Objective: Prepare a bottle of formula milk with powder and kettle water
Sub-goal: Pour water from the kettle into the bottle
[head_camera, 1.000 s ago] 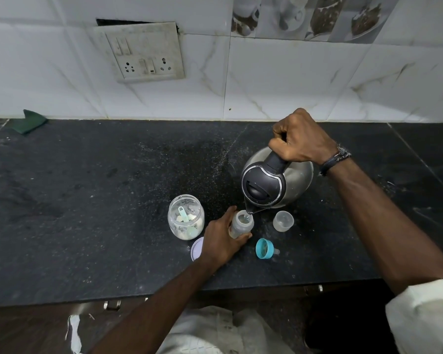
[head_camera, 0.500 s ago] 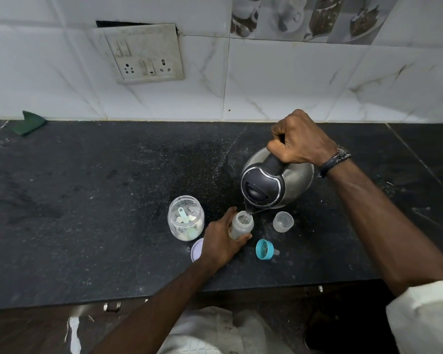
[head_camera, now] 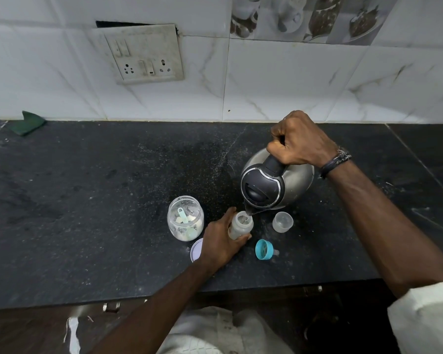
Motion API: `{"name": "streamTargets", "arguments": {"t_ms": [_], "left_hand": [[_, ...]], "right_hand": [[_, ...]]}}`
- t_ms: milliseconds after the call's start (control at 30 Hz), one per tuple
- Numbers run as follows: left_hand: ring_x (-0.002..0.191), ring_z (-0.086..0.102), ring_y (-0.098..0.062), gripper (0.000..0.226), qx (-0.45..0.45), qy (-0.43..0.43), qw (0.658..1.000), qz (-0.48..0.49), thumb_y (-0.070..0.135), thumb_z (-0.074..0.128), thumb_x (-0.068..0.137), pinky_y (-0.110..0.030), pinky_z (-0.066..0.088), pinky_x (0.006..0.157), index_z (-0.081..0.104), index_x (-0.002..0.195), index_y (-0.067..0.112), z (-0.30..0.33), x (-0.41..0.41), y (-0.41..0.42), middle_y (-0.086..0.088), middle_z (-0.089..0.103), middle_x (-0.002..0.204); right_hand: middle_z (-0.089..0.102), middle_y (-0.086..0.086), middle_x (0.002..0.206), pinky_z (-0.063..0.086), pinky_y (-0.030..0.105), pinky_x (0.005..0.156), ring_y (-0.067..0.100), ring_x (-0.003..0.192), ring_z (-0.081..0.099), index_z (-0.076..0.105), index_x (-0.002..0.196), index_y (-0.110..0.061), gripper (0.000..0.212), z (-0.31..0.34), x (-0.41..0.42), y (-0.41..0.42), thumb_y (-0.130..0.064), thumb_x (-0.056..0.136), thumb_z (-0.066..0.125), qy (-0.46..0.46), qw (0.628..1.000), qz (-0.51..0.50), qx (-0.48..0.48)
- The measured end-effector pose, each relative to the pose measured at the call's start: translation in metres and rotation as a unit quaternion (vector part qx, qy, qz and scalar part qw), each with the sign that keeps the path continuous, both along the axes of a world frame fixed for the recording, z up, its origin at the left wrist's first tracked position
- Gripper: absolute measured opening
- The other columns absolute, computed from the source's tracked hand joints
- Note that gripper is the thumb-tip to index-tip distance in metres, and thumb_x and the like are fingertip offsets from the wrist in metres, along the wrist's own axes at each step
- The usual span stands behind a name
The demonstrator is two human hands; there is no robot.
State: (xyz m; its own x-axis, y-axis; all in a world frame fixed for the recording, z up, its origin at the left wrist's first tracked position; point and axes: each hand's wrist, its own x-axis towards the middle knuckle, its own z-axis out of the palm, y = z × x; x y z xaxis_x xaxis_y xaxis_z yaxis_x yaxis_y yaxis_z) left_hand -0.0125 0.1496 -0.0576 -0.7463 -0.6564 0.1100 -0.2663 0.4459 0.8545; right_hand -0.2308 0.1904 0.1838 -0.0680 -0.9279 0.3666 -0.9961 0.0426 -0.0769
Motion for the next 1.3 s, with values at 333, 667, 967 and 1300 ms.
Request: {"name": "streamTargets", "arguments": {"t_ms": [333, 667, 967, 1300], "left_hand": [[0.105, 0.067, -0.006, 0.079, 0.006, -0.016, 1.000, -0.011, 0.061, 0.076, 0.070, -0.037, 0.056, 0.089, 0.048, 0.136, 0.029, -0.001, -0.001, -0.001, 0.011, 0.072, 0.115], [0.109, 0.067, -0.009, 0.088, 0.004, -0.010, 1.000, 0.001, 0.061, 0.074, 0.067, -0.037, 0.055, 0.093, 0.047, 0.142, 0.024, 0.003, 0.001, 0.001, 0.008, 0.071, 0.121], [0.109, 0.067, -0.011, 0.090, 0.006, -0.010, 1.000, 0.005, 0.062, 0.074, 0.066, -0.038, 0.055, 0.093, 0.047, 0.143, 0.021, 0.007, 0.002, 0.002, 0.006, 0.071, 0.120], [0.110, 0.067, -0.010, 0.092, 0.020, -0.008, 1.000, 0.001, 0.061, 0.074, 0.066, -0.037, 0.055, 0.094, 0.047, 0.144, 0.019, 0.009, 0.003, 0.003, 0.005, 0.071, 0.121]], "right_hand": [[0.020, 0.000, 0.041, 0.019, 0.021, 0.048, 0.022, 0.044, 0.016, 0.029, 0.046, -0.019, 0.028, 0.002, 0.003, 0.002, -0.030, 0.065, 0.045, 0.004, 1.000, 0.005, 0.011], [0.022, 0.003, 0.041, 0.018, 0.021, 0.049, 0.024, 0.044, 0.016, 0.033, 0.045, -0.014, 0.028, 0.002, 0.001, 0.003, -0.030, 0.064, 0.044, 0.005, 1.000, -0.003, 0.010], [0.028, 0.014, 0.041, 0.017, 0.019, 0.048, 0.024, 0.048, 0.017, 0.036, 0.044, -0.005, 0.032, 0.000, -0.009, 0.004, -0.026, 0.066, 0.046, -0.033, 0.999, -0.024, 0.005], [0.021, 0.006, 0.045, 0.017, 0.022, 0.046, 0.018, 0.048, 0.014, 0.031, 0.044, -0.005, 0.034, -0.004, -0.023, 0.004, -0.027, 0.066, 0.044, -0.105, 0.994, -0.019, -0.016]]}}
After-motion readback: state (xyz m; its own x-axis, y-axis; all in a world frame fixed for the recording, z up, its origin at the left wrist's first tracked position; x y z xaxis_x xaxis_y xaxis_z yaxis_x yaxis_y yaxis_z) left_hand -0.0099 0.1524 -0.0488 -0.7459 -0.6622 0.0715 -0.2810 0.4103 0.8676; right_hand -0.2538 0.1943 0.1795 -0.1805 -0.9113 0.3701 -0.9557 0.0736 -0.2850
